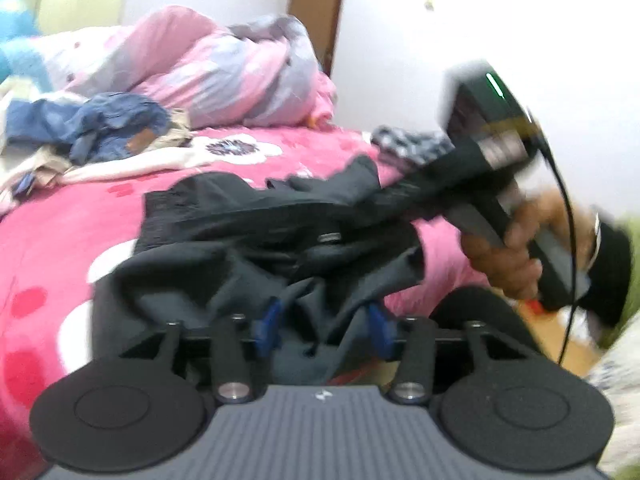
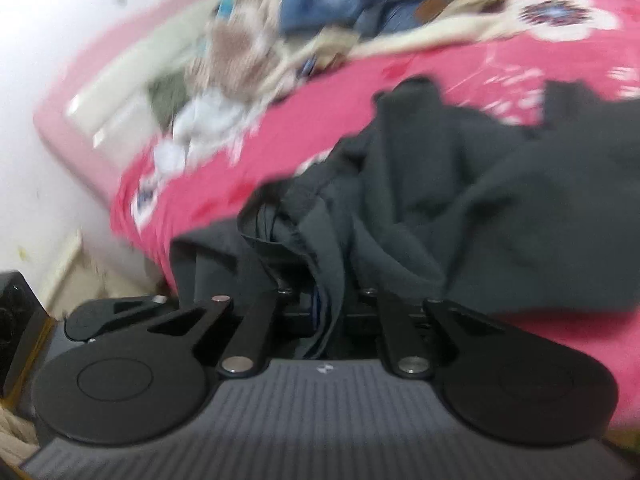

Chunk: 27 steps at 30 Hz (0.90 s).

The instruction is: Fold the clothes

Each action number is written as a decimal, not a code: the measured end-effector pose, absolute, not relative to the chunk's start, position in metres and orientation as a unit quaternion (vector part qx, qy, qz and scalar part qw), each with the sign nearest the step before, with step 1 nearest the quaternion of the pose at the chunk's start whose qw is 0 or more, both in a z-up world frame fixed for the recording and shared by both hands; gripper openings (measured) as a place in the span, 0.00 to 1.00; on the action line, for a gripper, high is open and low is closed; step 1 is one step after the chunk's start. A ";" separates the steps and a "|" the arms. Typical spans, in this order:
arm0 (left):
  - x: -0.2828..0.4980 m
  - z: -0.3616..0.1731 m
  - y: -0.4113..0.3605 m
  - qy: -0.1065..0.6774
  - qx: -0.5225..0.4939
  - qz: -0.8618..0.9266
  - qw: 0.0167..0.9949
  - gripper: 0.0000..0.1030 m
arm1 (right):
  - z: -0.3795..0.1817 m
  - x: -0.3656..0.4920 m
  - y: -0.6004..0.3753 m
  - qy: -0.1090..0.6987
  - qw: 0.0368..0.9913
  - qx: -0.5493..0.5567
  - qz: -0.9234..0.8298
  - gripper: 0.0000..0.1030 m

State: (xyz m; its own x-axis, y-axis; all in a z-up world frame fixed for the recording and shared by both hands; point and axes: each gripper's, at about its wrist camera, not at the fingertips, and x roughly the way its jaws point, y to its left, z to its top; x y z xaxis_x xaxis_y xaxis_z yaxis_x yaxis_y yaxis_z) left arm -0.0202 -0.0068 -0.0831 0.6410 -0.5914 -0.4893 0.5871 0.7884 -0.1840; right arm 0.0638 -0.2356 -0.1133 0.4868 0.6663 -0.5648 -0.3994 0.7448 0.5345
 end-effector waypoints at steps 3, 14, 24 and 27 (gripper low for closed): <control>-0.016 -0.073 0.035 0.267 -0.087 -0.304 0.910 0.59 | -0.112 0.048 -0.266 0.372 0.857 0.210 0.288 0.06; 0.079 -0.110 0.106 0.362 -0.264 -0.158 0.880 0.71 | -0.143 -0.011 -0.300 0.361 0.851 0.294 0.241 0.06; 0.137 -0.133 0.122 0.425 -0.411 -0.199 0.782 0.72 | -0.157 -0.033 -0.315 0.359 0.849 0.317 0.225 0.06; 0.144 -0.129 0.110 0.445 -0.372 -0.182 0.794 0.71 | -0.156 -0.034 -0.323 0.348 0.852 0.320 0.226 0.06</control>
State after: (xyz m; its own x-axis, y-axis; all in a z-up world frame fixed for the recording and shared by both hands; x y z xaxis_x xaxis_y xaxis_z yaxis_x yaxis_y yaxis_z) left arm 0.1445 0.1104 -0.1290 0.5376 -0.6201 -0.5714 -0.0423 0.6569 -0.7528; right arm -0.0342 -0.3229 -0.1563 0.6554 0.6081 -0.4479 -0.1633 0.6931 0.7021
